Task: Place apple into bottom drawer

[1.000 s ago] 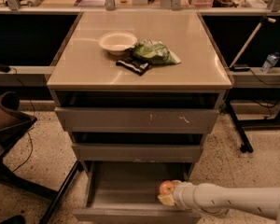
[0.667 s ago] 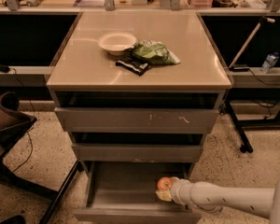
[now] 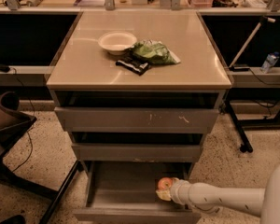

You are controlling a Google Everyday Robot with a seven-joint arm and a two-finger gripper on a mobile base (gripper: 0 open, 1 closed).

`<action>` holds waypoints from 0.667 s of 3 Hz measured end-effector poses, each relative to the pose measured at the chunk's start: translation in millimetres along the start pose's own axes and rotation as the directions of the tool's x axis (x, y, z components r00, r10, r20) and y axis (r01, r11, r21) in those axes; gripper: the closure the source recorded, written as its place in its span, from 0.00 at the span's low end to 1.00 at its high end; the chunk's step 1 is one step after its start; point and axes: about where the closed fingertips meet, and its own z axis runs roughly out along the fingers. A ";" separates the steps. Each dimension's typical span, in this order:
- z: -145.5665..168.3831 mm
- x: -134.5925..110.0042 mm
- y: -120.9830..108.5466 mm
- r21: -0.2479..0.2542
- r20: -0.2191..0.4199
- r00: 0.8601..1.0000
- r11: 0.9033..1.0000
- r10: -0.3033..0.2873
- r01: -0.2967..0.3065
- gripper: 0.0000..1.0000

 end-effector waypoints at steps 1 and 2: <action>34.4 17.2 -16.7 0.029 -0.004 0.998 0.998 0.057 -0.056 1.00; 68.7 31.2 -30.6 0.057 -0.011 0.995 0.993 0.100 -0.099 1.00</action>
Offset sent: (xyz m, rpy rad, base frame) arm 0.0547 -0.0107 -0.1168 0.0009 0.0449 -0.1745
